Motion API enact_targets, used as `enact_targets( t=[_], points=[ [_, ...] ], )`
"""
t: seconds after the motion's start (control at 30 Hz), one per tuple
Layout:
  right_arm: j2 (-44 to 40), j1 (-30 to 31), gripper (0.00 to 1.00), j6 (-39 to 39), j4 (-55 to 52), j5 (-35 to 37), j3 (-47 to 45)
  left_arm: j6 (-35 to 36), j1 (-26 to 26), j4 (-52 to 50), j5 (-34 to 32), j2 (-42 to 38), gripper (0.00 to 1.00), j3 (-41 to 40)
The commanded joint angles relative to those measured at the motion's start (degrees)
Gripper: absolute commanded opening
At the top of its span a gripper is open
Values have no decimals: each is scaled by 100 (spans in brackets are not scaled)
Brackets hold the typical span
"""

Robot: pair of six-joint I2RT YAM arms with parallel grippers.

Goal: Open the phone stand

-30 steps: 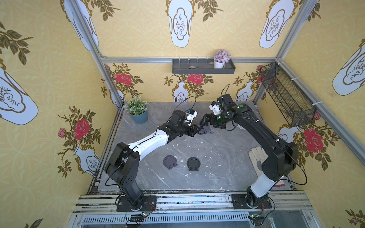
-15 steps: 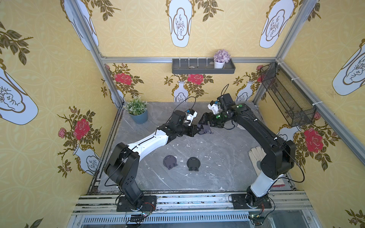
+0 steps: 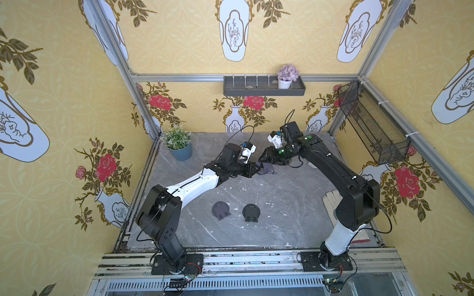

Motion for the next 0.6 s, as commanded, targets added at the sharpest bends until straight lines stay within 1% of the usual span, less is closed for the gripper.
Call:
enact_targets(
  t=[0.0,0.27,0.33,0.57],
  points=[
    [-14,36,53,-2,55,191,130,-82,-8,225,20,97,0,54],
    [-53,123,54,-22,-272,940,545,-717,-5,171,-237,395,0,186],
    [-90,168,54,-26,-300,1144,548,-902,5,121,-331,463,0,208],
    [-379,414,54,-36,-325,1784,465,-1535,112,205,-330,611,0,162]
  ],
)
